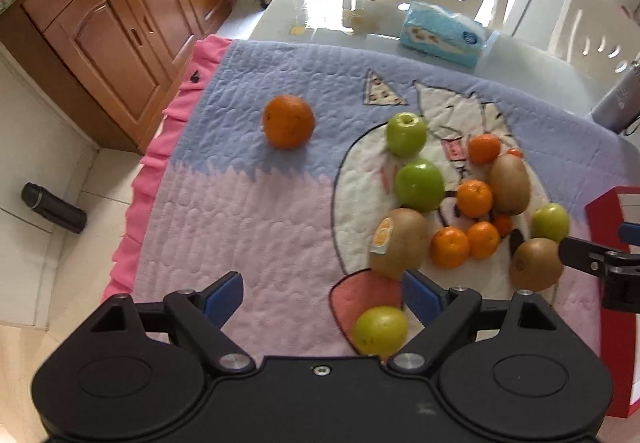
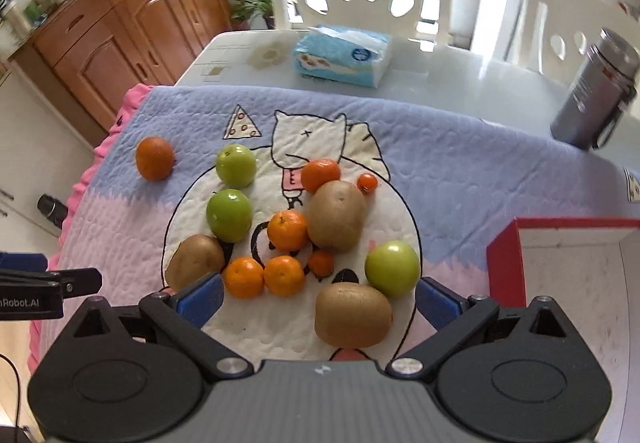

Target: Organize fruits

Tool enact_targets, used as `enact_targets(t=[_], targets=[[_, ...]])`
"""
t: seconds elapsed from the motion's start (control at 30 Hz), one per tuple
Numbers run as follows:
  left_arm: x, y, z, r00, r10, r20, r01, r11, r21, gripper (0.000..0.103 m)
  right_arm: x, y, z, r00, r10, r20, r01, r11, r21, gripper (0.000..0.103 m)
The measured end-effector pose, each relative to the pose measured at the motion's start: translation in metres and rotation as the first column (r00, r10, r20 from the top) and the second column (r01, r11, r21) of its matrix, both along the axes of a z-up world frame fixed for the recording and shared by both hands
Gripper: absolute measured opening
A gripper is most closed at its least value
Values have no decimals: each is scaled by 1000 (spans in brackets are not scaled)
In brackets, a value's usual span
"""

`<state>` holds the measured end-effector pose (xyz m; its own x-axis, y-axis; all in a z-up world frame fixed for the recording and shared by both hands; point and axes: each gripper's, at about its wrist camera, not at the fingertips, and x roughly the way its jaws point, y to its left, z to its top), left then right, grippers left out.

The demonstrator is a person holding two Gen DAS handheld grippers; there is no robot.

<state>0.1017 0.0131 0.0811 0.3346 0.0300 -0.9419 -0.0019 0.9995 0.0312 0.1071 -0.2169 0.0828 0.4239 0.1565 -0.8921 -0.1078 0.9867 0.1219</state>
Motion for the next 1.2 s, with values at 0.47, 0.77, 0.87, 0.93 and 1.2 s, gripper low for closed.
enact_targets(t=[0.47,0.77,0.87,0.93,1.2], targets=[[-3,10,-12,1000,5,-25,-5,1000,-5,103,-14,-1,-19,999,-28,-20,28,999,17,103],[-4,6,-16,999,-5,-36,4,1000,-29,103,-19,-9,-22,997,-72,-34,75,995,73,103],[-5,5,-16,999,-5,-36,4,999,-32,103,-21,-10,-24,996,-76,-40,78,995,68,103],[-6,5,-16,999,-3,-35,2,999,-38,103,-22,-10,-24,996,-77,-42,80,994,73,103],[-10,7,-19,999,7,-38,-9,999,-50,103,-23,-8,-27,996,-71,-55,75,994,81,103]])
